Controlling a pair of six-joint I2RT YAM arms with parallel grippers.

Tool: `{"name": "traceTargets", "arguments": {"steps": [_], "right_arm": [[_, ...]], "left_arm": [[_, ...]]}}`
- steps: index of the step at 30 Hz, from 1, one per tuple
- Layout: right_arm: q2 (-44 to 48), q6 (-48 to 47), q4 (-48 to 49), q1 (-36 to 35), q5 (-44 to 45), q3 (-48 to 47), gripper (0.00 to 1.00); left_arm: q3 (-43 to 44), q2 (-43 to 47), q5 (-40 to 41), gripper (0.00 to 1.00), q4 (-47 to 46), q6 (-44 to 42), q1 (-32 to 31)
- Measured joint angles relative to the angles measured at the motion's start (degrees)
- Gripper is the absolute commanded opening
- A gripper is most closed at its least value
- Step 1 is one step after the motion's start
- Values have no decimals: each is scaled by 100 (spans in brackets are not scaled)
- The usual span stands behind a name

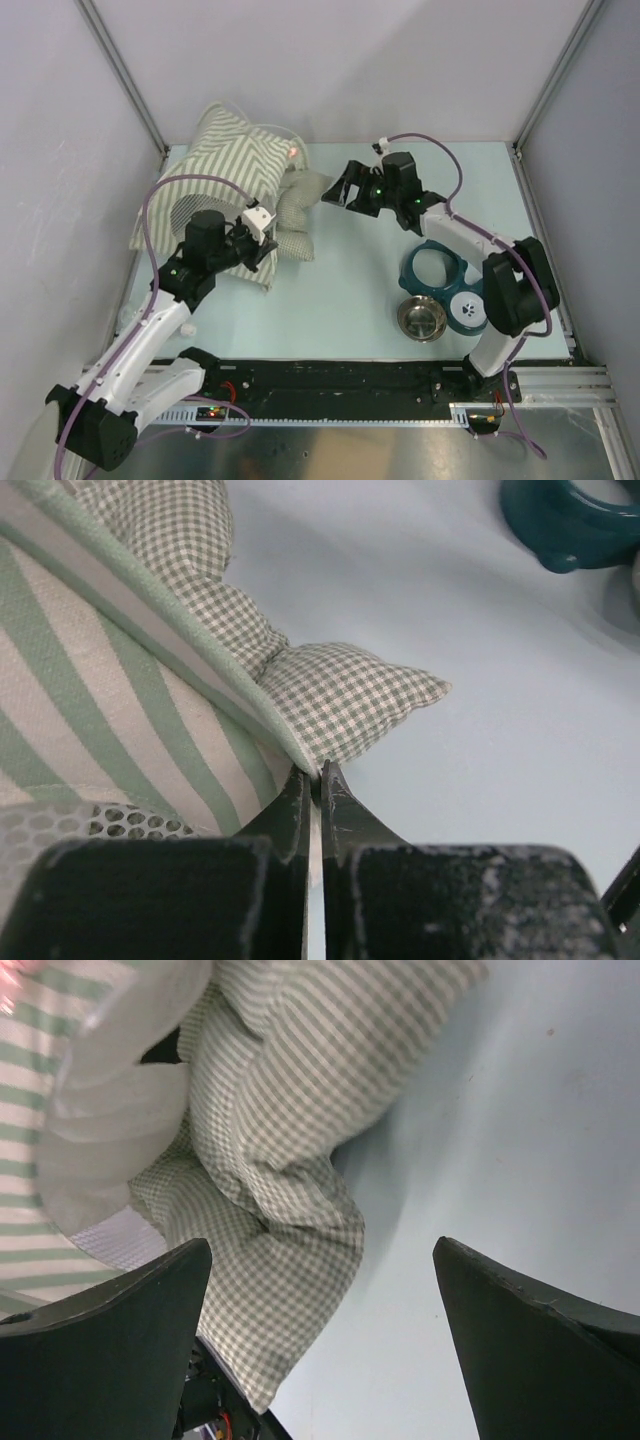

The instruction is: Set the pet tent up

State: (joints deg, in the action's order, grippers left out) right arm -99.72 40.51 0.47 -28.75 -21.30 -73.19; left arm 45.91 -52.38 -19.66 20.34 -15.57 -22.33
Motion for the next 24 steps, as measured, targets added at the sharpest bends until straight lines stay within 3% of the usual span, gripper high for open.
{"name": "traceTargets", "arguments": {"steps": [9, 15, 20, 23, 24], "right_arm": [[994, -208, -774, 286, 514, 177, 99], [1628, -164, -1172, 299, 1088, 697, 96], [1696, -133, -1370, 140, 1432, 922, 94], [1617, -85, -1423, 37, 1576, 953, 92], [1574, -48, -1414, 7, 1609, 955, 92]], "left_arm": [[-361, 199, -1178, 0, -278, -299, -48], [-955, 531, -1534, 3, -1097, 278, -50], [-1298, 551, -1593, 30, -1674, 815, -61], [-1451, 557, -1427, 52, -1917, 1086, -66], [-1513, 570, -1357, 66, -1991, 1185, -70]]}}
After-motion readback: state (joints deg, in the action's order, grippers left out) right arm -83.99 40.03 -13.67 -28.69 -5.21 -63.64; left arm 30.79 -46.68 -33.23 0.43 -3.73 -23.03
